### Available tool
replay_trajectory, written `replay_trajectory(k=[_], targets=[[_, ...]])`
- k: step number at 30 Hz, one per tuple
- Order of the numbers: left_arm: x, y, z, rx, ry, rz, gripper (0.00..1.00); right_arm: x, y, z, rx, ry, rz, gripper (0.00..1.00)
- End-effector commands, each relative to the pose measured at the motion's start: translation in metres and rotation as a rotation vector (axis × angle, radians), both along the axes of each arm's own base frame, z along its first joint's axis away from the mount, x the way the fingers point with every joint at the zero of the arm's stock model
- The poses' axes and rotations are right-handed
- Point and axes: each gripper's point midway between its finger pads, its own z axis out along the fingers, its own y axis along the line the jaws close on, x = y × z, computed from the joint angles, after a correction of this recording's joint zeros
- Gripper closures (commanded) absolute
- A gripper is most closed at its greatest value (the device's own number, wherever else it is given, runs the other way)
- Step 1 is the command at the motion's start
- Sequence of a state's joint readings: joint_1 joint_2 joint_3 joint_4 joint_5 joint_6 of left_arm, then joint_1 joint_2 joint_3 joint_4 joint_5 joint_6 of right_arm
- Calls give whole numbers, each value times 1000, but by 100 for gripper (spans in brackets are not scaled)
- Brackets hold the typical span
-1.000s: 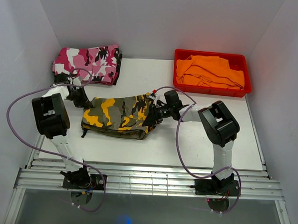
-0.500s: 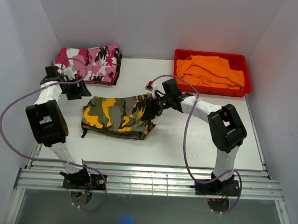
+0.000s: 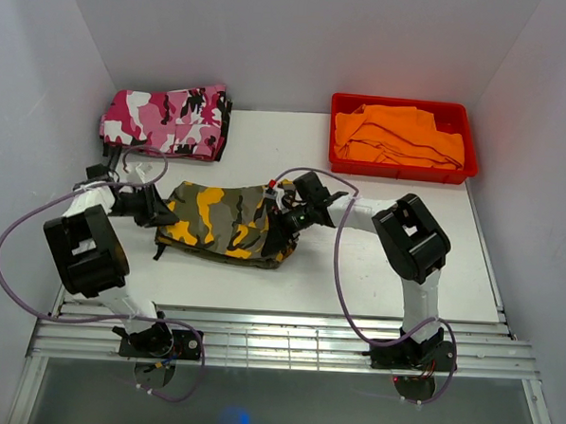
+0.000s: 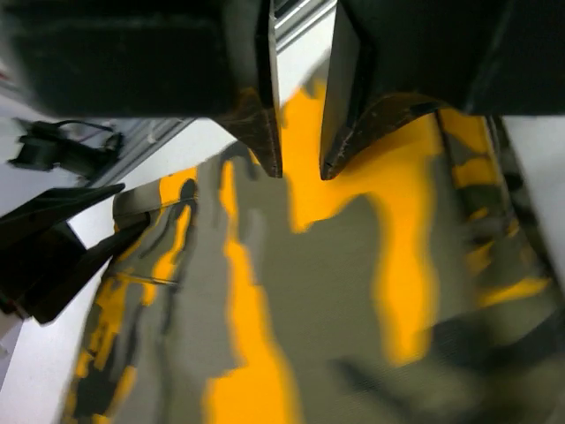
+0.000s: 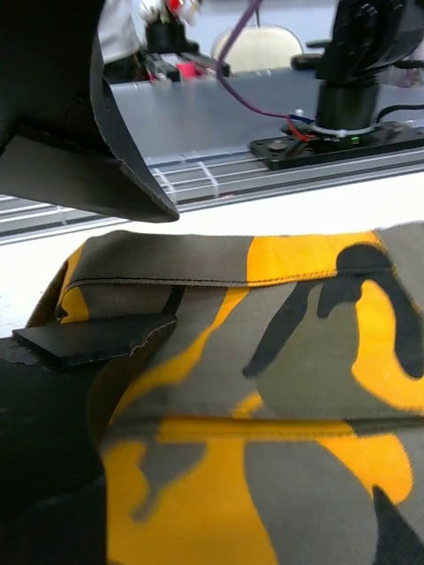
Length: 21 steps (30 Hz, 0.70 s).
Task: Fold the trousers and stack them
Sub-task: Fold the trousers
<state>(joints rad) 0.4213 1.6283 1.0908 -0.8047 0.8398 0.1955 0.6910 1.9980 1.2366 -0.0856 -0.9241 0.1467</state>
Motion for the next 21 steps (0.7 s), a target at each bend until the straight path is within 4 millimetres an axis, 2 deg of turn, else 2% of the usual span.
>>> replay_trajectory(k=[1, 3, 4, 6, 9, 12, 14, 15, 16, 18, 19, 20, 21], targets=[[-23, 11, -38, -80, 161, 80, 68, -32, -20, -47, -111, 140, 9, 48], [-25, 30, -67, -102, 244, 148, 74, -36, -31, -69, -177, 144, 7, 48], [-21, 37, -73, -103, 252, 165, 76, -39, -39, -83, -228, 151, -4, 49], [-23, 49, -91, -110, 305, 207, 81, -36, -44, -92, -252, 133, -12, 48], [-21, 54, -97, -107, 314, 216, 83, -32, -48, -100, -285, 102, -11, 47], [-16, 55, -89, -104, 274, 198, 83, -30, -46, -91, -274, 84, 15, 44], [-10, 56, -72, -97, 207, 158, 82, -28, -41, -65, -206, 13, 71, 40], [0, 55, -54, -105, 98, 90, 79, -25, -40, -53, -178, -24, 87, 38], [-4, 49, -40, -139, 82, 54, 73, -21, -36, -26, -110, -109, 119, 32], [8, 50, -4, -121, -49, -2, 66, -14, -32, 7, -47, -189, 137, 25], [10, 47, 12, -137, -105, -24, 62, -10, -30, 31, -3, -247, 139, 18], [15, 46, 28, -123, -160, -34, 53, -5, -29, 41, 18, -290, 141, 16], [24, 49, 44, -105, -218, -42, 49, 6, -28, 55, 42, -335, 124, 14]])
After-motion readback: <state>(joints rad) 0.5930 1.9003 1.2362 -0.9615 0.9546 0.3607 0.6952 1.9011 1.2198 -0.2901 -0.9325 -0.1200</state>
